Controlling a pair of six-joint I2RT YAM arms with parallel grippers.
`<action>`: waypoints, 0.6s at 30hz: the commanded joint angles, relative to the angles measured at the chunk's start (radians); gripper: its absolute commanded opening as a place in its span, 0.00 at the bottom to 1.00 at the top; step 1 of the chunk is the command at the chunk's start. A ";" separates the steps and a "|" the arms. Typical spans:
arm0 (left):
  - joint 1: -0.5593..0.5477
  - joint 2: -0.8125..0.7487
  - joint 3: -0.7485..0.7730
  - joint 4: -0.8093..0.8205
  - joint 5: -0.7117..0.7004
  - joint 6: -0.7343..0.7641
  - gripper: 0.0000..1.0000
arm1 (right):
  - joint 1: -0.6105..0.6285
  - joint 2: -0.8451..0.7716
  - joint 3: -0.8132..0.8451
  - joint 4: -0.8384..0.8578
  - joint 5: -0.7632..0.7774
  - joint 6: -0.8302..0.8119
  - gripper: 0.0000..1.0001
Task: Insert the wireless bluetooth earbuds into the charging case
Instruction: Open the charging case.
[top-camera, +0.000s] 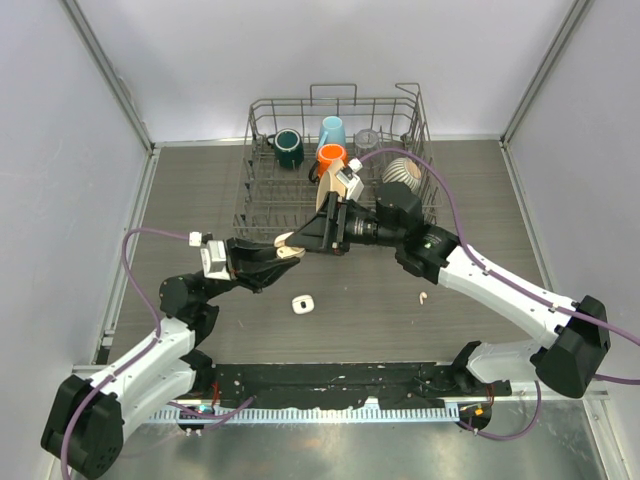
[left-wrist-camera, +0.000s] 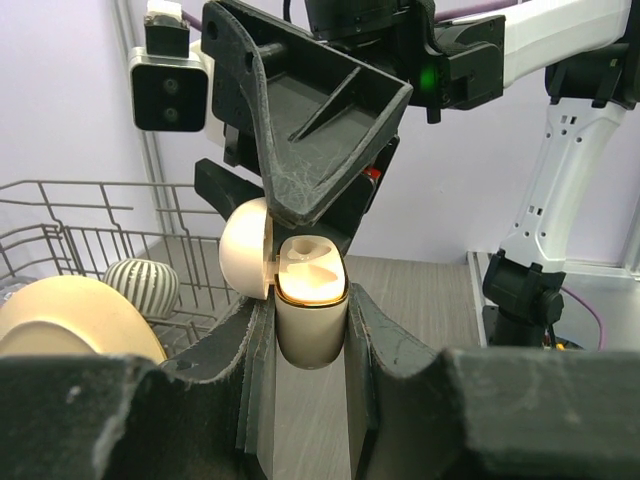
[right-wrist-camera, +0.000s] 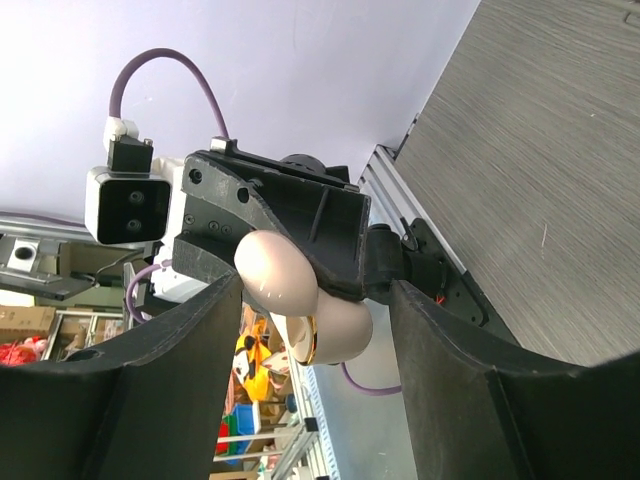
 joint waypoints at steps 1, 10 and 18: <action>-0.006 -0.023 -0.004 0.012 -0.047 0.043 0.00 | -0.001 -0.029 -0.004 0.084 -0.036 0.015 0.67; -0.006 -0.036 -0.007 -0.011 -0.086 0.060 0.00 | -0.003 -0.047 -0.015 0.077 -0.042 0.014 0.68; -0.006 -0.043 -0.007 -0.010 -0.092 0.063 0.00 | -0.003 -0.030 -0.016 0.066 -0.053 0.018 0.59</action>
